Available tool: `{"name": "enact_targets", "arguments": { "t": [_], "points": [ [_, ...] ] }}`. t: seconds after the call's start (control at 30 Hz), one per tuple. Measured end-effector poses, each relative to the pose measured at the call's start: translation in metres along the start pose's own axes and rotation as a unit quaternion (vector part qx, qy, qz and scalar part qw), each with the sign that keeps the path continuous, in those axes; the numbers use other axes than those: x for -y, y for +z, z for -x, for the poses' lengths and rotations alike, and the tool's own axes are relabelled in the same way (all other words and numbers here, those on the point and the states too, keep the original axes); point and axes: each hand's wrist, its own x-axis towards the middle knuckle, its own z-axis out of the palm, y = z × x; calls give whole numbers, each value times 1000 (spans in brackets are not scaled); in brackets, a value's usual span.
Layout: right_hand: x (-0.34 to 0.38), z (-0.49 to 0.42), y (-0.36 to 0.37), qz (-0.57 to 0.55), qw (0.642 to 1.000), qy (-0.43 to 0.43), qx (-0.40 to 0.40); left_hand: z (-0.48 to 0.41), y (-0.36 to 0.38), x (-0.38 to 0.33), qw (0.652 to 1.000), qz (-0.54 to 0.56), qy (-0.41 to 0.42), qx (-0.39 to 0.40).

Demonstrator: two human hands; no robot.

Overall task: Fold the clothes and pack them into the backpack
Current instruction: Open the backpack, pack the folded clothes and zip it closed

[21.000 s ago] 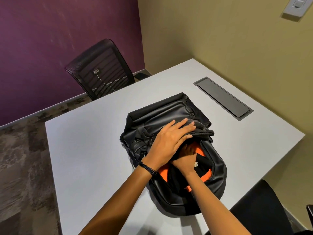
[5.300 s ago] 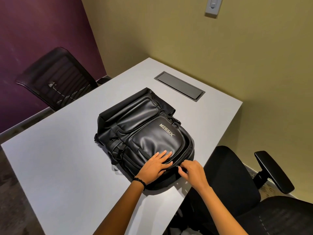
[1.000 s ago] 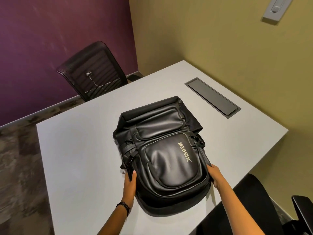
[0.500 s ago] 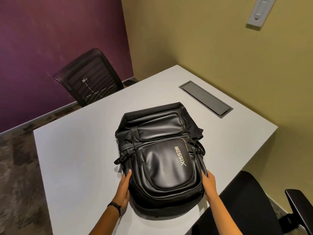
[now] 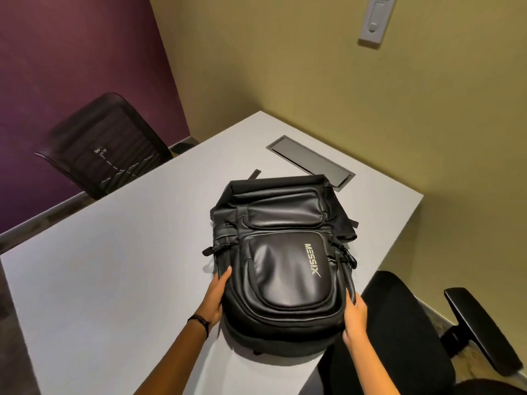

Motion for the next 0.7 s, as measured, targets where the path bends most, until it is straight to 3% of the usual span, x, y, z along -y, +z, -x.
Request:
{"name": "enact_targets", "arguments": {
  "t": [0.37,0.7],
  "points": [
    [9,-26,-28,-118,981,52,-144,-59,83,-31,990,-99,-16,95],
    [-2,-35,-36,-111,975,131,-139,-63,68,-18,977,-179,-57,97]
  ]
}}
